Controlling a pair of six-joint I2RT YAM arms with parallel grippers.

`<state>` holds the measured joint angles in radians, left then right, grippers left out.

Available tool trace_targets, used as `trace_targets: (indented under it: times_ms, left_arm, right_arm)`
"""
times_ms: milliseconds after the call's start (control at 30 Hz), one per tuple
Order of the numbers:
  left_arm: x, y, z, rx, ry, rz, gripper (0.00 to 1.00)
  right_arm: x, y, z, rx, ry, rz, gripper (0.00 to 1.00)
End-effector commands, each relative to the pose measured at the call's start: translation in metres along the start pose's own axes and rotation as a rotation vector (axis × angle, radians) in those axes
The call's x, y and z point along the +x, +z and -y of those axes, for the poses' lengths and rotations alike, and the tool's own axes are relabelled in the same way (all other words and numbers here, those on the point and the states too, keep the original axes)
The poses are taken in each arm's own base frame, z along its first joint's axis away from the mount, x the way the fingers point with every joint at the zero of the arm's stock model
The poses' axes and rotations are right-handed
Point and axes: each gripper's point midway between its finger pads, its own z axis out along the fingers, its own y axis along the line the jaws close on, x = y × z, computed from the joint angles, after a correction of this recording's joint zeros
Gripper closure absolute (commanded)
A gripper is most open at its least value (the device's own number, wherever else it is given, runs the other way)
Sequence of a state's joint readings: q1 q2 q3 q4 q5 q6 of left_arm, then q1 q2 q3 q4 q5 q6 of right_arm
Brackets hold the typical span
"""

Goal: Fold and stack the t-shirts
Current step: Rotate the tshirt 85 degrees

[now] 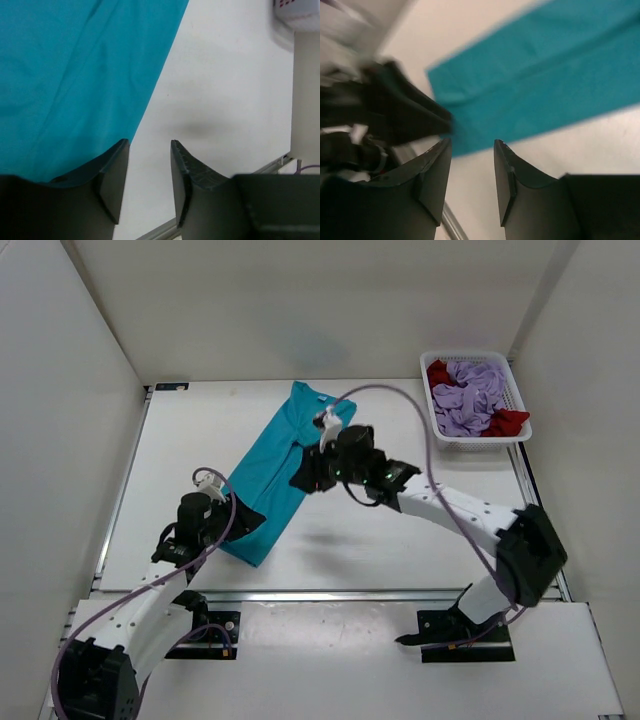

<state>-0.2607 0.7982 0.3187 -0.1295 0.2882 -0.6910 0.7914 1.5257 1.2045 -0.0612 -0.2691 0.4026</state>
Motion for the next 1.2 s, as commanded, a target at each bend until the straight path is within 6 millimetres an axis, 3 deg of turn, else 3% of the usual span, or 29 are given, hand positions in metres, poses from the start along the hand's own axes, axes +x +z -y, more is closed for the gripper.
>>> trace_targets:
  times_ms: [0, 67, 167, 267, 333, 400, 467, 567, 600, 667, 733, 833, 867, 933, 967, 1033, 1067, 1167]
  left_arm:
    - [-0.016, -0.009, 0.004, 0.024, 0.004, 0.056, 0.49]
    - [-0.017, -0.012, 0.003, 0.019, 0.003, 0.058, 0.45]
    - [-0.016, -0.013, 0.005, 0.024, 0.002, 0.059, 0.38]
    - [-0.016, -0.014, 0.003, 0.020, 0.007, 0.063, 0.18]
    - [-0.018, -0.016, 0.003, 0.023, 0.008, 0.070, 0.15]
    - [-0.021, -0.018, 0.001, 0.021, 0.003, 0.079, 0.18]
    - [-0.026, -0.020, -0.001, 0.023, -0.001, 0.099, 0.39]
    - [-0.023, -0.019, -0.005, 0.006, 0.007, 0.083, 0.46]
    - [-0.022, -0.018, -0.006, 0.002, 0.007, 0.080, 0.47]
    - [-0.019, -0.016, -0.005, -0.003, 0.016, 0.072, 0.48]
    - [-0.012, -0.013, -0.005, -0.010, 0.021, 0.052, 0.49]
    - [-0.002, -0.004, 0.005, 0.003, 0.046, 0.021, 0.49]
    - [0.006, 0.000, 0.010, 0.013, 0.069, -0.008, 0.49]
    - [0.015, 0.005, 0.013, 0.001, 0.081, -0.036, 0.48]
    - [0.022, 0.007, 0.014, 0.005, 0.097, -0.059, 0.47]
    - [0.029, 0.007, 0.011, -0.007, 0.112, -0.088, 0.46]
    - [0.029, 0.007, 0.006, -0.023, 0.120, -0.087, 0.46]
    - [0.033, 0.002, -0.011, -0.082, 0.142, -0.093, 0.42]
  right_arm:
    - [0.086, 0.031, 0.046, 0.097, 0.157, -0.129, 0.63]
    - [0.110, 0.038, 0.045, 0.091, 0.177, -0.179, 0.62]
    - [0.130, 0.052, 0.045, 0.087, 0.220, -0.206, 0.61]
    - [0.149, 0.067, 0.054, 0.112, 0.273, -0.212, 0.60]
    - [0.158, 0.078, 0.057, 0.122, 0.303, -0.234, 0.59]
    - [0.171, 0.090, 0.059, 0.127, 0.334, -0.261, 0.59]
    - [0.178, 0.099, 0.064, 0.127, 0.357, -0.283, 0.62]
    - [0.190, 0.104, 0.069, 0.114, 0.406, -0.322, 0.90]
    - [0.189, 0.100, 0.077, 0.123, 0.417, -0.320, 1.00]
    - [0.186, 0.088, 0.093, 0.160, 0.422, -0.301, 1.00]
    - [0.178, 0.061, 0.106, 0.179, 0.421, -0.281, 1.00]
    - [0.152, 0.013, 0.151, 0.258, 0.446, -0.203, 1.00]
    - [0.155, 0.004, 0.154, 0.250, 0.452, -0.220, 1.00]
    - [0.153, -0.022, 0.167, 0.263, 0.448, -0.231, 0.88]
    - [0.156, -0.034, 0.164, 0.260, 0.445, -0.248, 0.77]
    - [0.159, -0.052, 0.166, 0.302, 0.440, -0.216, 0.68]
    - [0.168, -0.064, 0.160, 0.312, 0.446, -0.207, 0.66]
    - [0.163, -0.089, 0.156, 0.335, 0.450, -0.126, 0.65]
